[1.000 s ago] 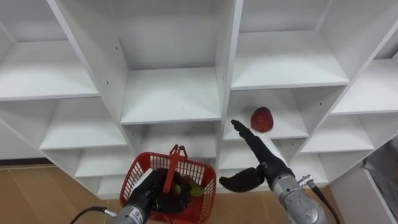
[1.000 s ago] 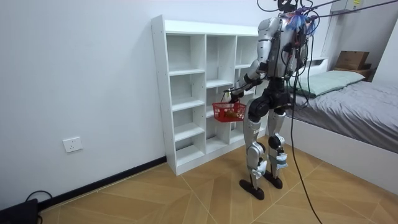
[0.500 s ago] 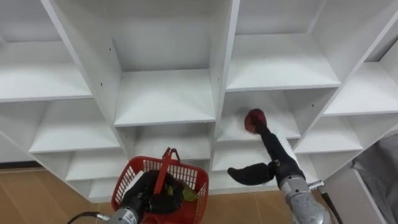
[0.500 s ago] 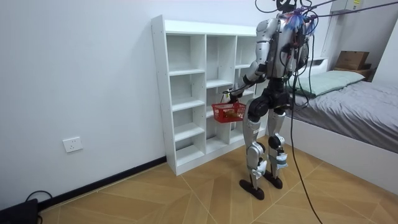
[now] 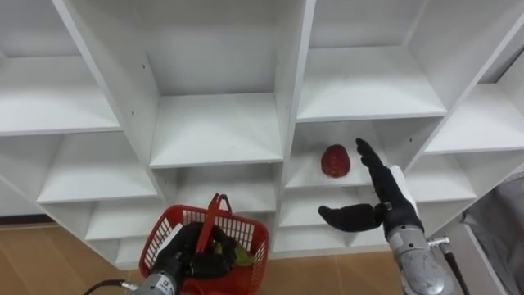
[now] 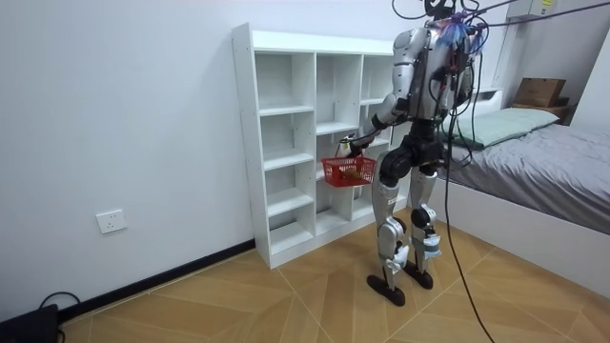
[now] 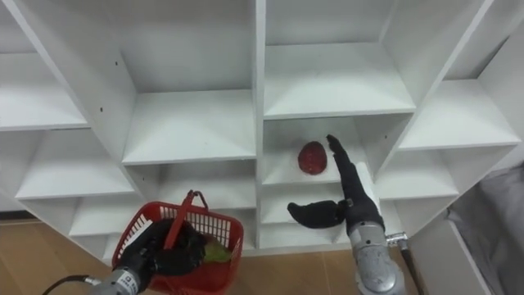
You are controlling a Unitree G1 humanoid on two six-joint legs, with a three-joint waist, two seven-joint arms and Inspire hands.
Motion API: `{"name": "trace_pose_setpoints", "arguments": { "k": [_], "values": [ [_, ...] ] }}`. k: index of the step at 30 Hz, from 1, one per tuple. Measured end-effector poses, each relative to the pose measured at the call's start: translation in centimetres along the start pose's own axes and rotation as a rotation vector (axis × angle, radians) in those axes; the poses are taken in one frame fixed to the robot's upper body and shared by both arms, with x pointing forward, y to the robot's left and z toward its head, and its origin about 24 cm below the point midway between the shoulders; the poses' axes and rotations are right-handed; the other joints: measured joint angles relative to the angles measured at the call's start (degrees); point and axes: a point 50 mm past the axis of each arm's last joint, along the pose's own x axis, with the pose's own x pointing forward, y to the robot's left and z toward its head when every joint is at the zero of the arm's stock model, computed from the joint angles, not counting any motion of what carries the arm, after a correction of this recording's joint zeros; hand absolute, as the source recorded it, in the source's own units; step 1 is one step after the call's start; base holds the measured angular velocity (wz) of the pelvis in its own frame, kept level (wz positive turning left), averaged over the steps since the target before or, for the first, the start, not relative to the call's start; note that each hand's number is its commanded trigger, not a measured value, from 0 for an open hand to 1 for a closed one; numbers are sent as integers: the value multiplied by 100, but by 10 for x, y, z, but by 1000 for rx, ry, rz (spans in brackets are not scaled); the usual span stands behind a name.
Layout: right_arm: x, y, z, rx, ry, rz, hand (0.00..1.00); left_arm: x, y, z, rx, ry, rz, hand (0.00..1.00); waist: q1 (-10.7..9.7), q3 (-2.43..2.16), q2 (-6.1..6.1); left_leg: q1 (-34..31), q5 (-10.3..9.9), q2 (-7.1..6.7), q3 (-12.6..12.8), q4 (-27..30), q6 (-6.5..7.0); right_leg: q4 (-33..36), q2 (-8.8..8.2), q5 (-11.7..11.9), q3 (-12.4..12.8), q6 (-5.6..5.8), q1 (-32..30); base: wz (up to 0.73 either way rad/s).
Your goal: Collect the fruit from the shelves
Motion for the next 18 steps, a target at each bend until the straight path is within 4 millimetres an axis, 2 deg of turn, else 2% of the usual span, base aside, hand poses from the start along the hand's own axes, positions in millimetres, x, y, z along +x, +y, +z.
{"name": "trace_pose_setpoints", "arguments": {
  "k": [3,8,10,12,14,16,18],
  "values": [
    [0,-6,-3,-4,14,-29,0,-2,2,-3,-6,14,-1,100,0,-6,-10,42,0,-2,-15,0,0,2,-2,-2,-8,2,53,3],
    [1,-27,-6,-47,21,-104,0,-5,4,-10,-1,64,-6,100,26,-14,-57,2,-1,-2,-72,14,2,48,-8,-29,-77,2,-11,5],
    [5,-30,-5,-55,19,-108,0,-6,5,-11,6,68,-6,100,42,-10,-89,-19,0,0,-70,23,3,110,-32,-48,-144,-13,-44,0],
    [9,-31,-7,-60,38,-106,0,-7,7,-12,7,71,-3,100,40,-29,-137,-79,0,3,-83,50,2,129,-35,-58,-159,-20,-104,4],
    [12,-31,-9,-63,54,-99,0,-7,9,-12,5,70,7,100,28,-23,-174,-171,-1,3,-153,101,1,139,-41,-55,-237,-24,-117,17],
    [16,-33,-14,-60,85,-91,0,-7,11,-12,6,69,16,100,43,8,-225,-217,0,4,-193,108,1,143,-52,-59,-301,-26,-129,14],
    [22,-35,-15,-43,101,-98,0,-7,13,-11,2,65,25,100,68,18,-250,-309,0,4,-211,118,0,140,-80,-58,-306,-27,-235,3]
  ]
}}
